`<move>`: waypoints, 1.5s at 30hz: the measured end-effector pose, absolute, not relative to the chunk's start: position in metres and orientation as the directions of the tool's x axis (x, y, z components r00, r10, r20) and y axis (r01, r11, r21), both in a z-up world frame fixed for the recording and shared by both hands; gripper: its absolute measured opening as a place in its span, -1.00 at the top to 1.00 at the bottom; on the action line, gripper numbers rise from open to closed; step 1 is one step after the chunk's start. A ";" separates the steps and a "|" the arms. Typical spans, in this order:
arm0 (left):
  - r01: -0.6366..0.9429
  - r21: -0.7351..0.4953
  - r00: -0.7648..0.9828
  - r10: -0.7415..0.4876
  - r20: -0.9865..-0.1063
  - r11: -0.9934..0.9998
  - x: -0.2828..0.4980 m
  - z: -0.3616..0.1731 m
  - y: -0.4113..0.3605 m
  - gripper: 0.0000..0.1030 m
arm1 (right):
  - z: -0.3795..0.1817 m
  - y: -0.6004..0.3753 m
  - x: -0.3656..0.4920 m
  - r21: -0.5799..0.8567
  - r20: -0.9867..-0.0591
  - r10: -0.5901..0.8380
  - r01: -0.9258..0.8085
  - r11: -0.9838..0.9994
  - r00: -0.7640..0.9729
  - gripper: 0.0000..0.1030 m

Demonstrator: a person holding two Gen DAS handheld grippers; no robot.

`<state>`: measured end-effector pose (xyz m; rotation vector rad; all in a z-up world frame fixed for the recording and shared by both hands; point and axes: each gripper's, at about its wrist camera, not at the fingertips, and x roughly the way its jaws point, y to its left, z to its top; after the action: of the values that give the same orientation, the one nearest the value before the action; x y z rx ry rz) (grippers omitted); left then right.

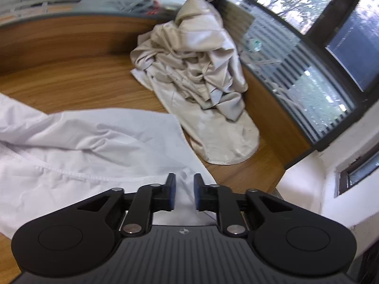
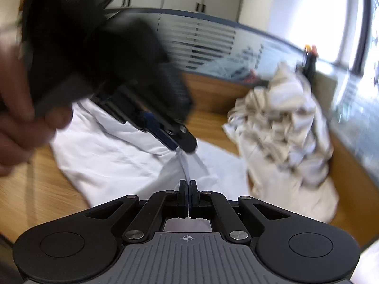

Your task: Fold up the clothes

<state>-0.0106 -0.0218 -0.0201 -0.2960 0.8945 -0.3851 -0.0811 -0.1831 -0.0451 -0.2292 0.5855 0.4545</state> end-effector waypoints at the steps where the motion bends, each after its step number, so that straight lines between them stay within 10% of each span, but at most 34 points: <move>1: 0.207 -0.402 0.570 -0.444 -0.691 0.892 -0.013 -0.021 -0.016 0.29 | -0.043 -0.195 -0.083 -0.003 -0.597 0.382 -0.478 0.878 0.705 0.95; 11: 0.002 -0.218 0.573 -0.180 -0.799 0.976 -0.020 -0.093 0.065 0.26 | -0.081 -0.281 -0.098 0.306 -0.695 0.461 -0.353 0.884 0.552 0.95; 23: -0.227 -0.195 0.551 -0.039 -0.834 0.954 -0.038 -0.117 0.159 0.20 | -0.129 -0.281 -0.122 0.148 -0.813 0.371 -0.457 0.877 0.449 0.92; 27: -0.228 -0.227 0.560 -0.063 -0.826 0.947 -0.039 -0.107 0.158 -0.08 | -0.110 -0.292 -0.116 0.167 -0.789 0.399 -0.463 0.871 0.466 0.41; 40: -0.119 -0.303 0.607 -0.172 -0.776 0.946 -0.032 -0.065 0.045 -0.64 | -0.083 -0.303 -0.038 0.187 -0.763 0.516 -0.631 0.753 0.389 0.05; 45: -0.115 -0.252 0.604 -0.134 -0.786 0.961 -0.036 -0.062 -0.027 -0.68 | -0.084 -0.314 -0.003 0.163 -0.764 0.544 -0.711 0.684 0.348 -0.55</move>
<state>-0.0363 -0.0269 -0.0621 -0.2914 0.9261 -0.0112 -0.0033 -0.3141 -0.0845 -0.2113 0.9001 0.8210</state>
